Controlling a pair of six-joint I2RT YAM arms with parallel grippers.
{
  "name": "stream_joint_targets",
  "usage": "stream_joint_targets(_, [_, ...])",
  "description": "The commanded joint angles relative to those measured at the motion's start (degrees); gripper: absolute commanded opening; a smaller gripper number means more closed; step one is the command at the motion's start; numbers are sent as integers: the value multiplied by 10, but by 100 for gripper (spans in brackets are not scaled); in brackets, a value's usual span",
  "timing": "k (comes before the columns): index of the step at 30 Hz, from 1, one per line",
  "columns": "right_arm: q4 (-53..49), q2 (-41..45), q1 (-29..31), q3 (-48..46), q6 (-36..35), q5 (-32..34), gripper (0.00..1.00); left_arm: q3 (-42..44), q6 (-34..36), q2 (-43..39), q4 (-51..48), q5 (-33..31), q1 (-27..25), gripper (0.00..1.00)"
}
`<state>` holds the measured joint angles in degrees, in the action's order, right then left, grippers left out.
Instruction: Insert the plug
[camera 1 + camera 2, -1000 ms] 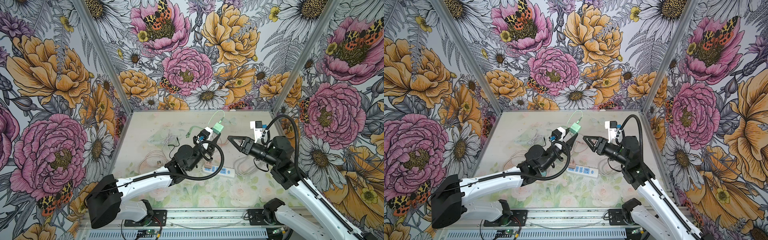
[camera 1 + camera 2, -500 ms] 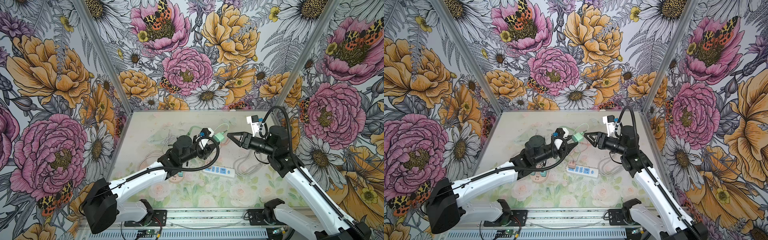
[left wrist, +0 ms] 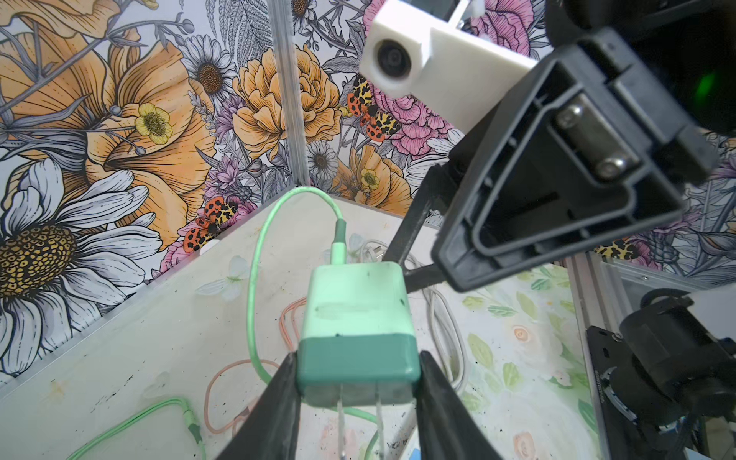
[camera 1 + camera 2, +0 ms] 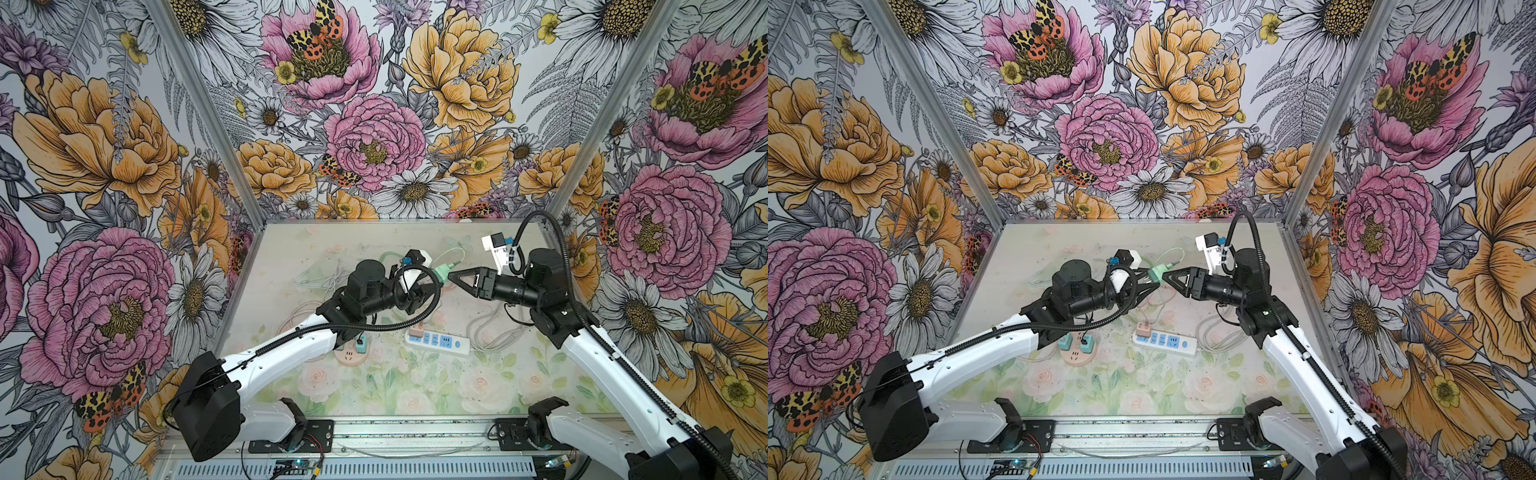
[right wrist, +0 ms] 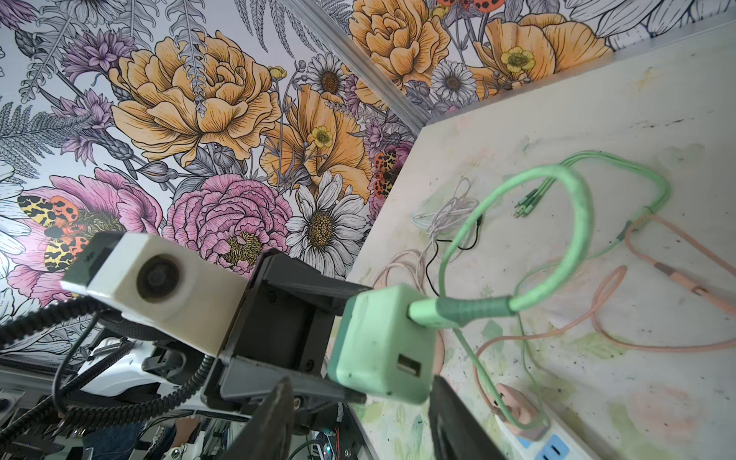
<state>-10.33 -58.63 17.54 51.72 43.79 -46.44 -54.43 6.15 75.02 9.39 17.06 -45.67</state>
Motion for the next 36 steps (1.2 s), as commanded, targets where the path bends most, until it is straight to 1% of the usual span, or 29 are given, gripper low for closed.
stream_joint_targets(1, [11, -1, -1, 10, -10, -9, 56, -18, 8, -3, -11, 35, 6, 31])
stream_joint_targets(4, [31, -2, -1, 0, 2, -6, 57, -15, 8, -5, -23, 47, 6, 31])
stream_joint_targets(6, [64, -6, -1, -11, 23, -15, 57, -13, 9, -5, -27, 53, 7, 31])
stream_joint_targets(7, [92, -8, -2, -19, 39, -24, 58, -12, 10, -5, -29, 54, 7, 31])
stream_joint_targets(9, [174, -16, -4, -42, 94, -43, 58, -8, 10, -7, -30, 51, 7, 30])
stream_joint_targets(11, [223, -24, -3, -54, 130, -49, 55, 0, 11, -12, -29, 46, 8, 30])
stream_joint_targets(13, [208, -29, -3, -50, 123, -49, 53, 8, 12, -19, -29, 40, 9, 30])
stream_joint_targets(16, [142, -29, -2, -36, 84, -42, 52, 14, 16, -34, -29, 30, 9, 31])
stream_joint_targets(19, [96, -22, -3, -26, 62, -35, 51, 20, 17, -49, -29, 25, 17, 30])
stream_joint_targets(28, [86, 6, -2, -20, 78, -30, 49, 29, 19, -69, -35, 16, 27, 30])
stream_joint_targets(36, [88, -2, -1, -29, 87, -33, 50, 36, 22, -81, -31, 19, 25, 30])
